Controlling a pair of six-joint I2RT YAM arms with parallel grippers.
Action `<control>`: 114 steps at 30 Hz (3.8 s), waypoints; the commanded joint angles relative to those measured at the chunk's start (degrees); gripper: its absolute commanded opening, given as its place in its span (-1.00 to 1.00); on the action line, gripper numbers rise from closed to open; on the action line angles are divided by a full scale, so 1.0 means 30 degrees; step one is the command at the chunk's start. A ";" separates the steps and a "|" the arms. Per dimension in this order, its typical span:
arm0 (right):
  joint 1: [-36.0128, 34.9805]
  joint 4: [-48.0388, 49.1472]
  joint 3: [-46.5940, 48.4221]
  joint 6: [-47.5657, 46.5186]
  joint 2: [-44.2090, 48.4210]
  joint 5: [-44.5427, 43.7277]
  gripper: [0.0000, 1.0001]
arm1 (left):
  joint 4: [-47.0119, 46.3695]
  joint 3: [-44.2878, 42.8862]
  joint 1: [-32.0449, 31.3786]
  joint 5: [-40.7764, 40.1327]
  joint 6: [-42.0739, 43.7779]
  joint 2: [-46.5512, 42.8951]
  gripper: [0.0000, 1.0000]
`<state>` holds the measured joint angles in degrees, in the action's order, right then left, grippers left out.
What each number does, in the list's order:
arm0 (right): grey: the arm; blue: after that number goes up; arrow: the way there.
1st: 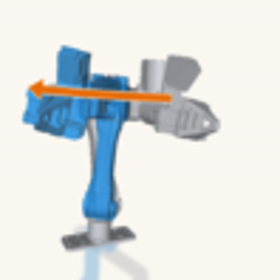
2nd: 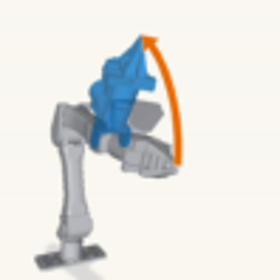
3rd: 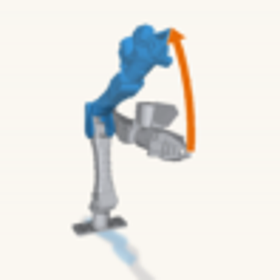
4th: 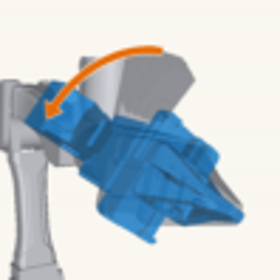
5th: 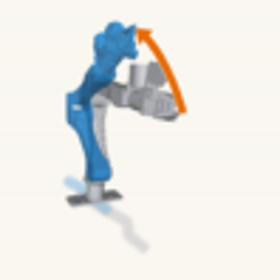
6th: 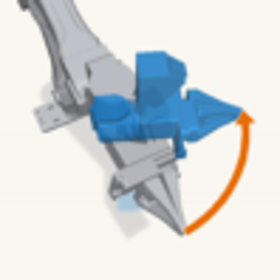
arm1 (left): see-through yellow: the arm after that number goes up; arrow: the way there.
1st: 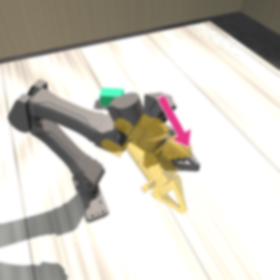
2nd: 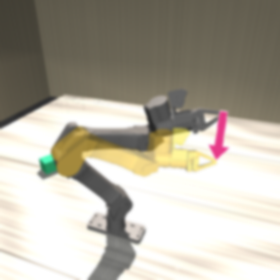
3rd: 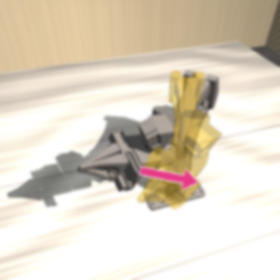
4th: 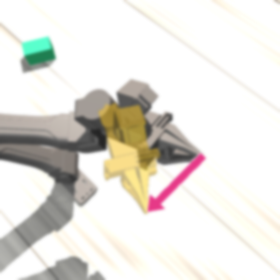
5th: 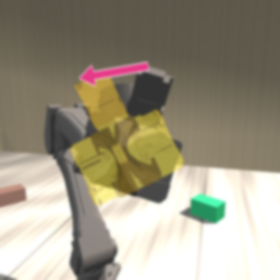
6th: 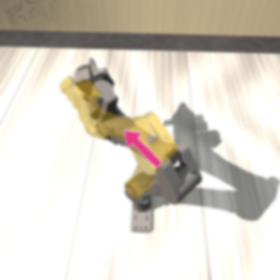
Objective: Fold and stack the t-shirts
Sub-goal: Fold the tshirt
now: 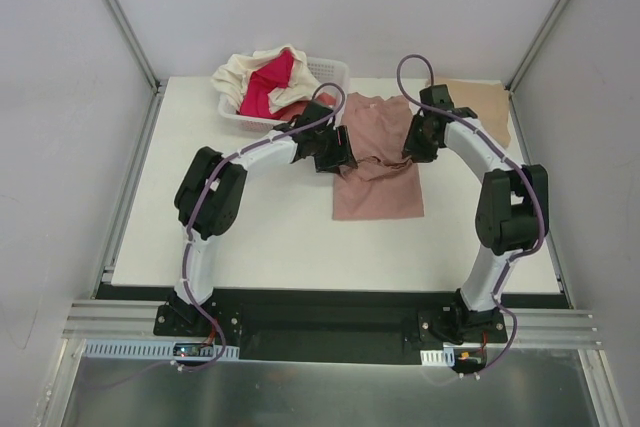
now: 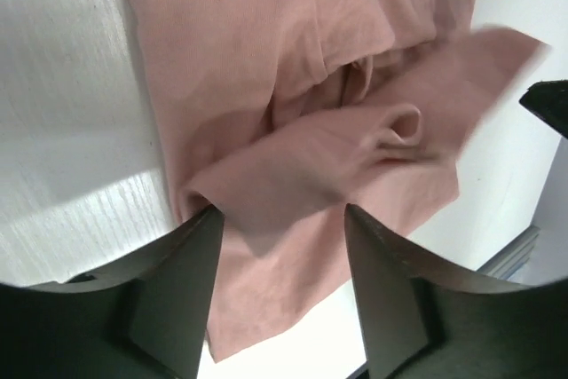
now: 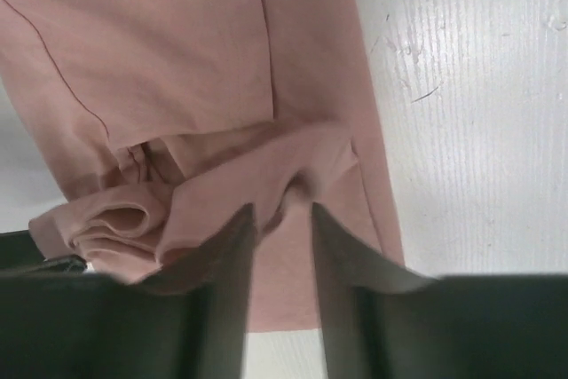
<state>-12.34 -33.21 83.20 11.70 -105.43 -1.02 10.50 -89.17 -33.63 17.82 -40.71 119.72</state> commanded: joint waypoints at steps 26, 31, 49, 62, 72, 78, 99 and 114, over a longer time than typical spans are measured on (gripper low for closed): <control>-0.2889 0.4682 -0.1340 -0.0386 -0.0150 1.0241 0.93 | 0.0483 1.4454 -0.1389 -0.5063 -0.2132 -1.7256 0.99; -0.2569 0.5416 0.2402 -0.0416 -0.4338 1.0708 0.93 | 0.0894 1.6507 -0.1418 -0.5063 -0.2982 -1.9251 0.98; -0.0487 0.4566 0.5352 -0.1701 -0.1787 1.1035 0.93 | 0.1099 1.4930 -0.1477 -0.3949 -0.2545 -1.6825 0.99; 0.3436 0.5477 -1.1411 -0.0269 0.9592 0.7985 0.93 | -0.0659 0.8778 -0.1418 -0.2663 -0.2075 -0.8042 0.54; 0.5167 0.3777 -1.3231 -0.0942 1.1675 0.7488 0.93 | -0.1098 0.6988 -0.1389 -0.2659 -0.2543 -0.4577 -0.01; 0.5167 0.3571 -1.3493 -0.1059 1.1529 0.7166 0.94 | -0.1215 0.6314 -0.1389 -0.2310 -0.2778 -0.3317 -0.14; 0.5022 0.4390 -1.1564 -0.0210 0.6932 0.6579 0.65 | -0.2358 0.6635 -0.1360 -0.1606 -0.2017 -0.2964 -1.00; 0.4230 0.4654 -1.0389 -0.0093 0.3150 0.6316 -0.20 | -0.2739 0.6987 -0.1389 -0.2015 -0.1518 -0.2905 -1.00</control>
<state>0.97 -20.12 51.33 11.42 -93.91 18.35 3.73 -68.86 -37.82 12.99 -46.87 112.12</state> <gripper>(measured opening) 0.464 0.008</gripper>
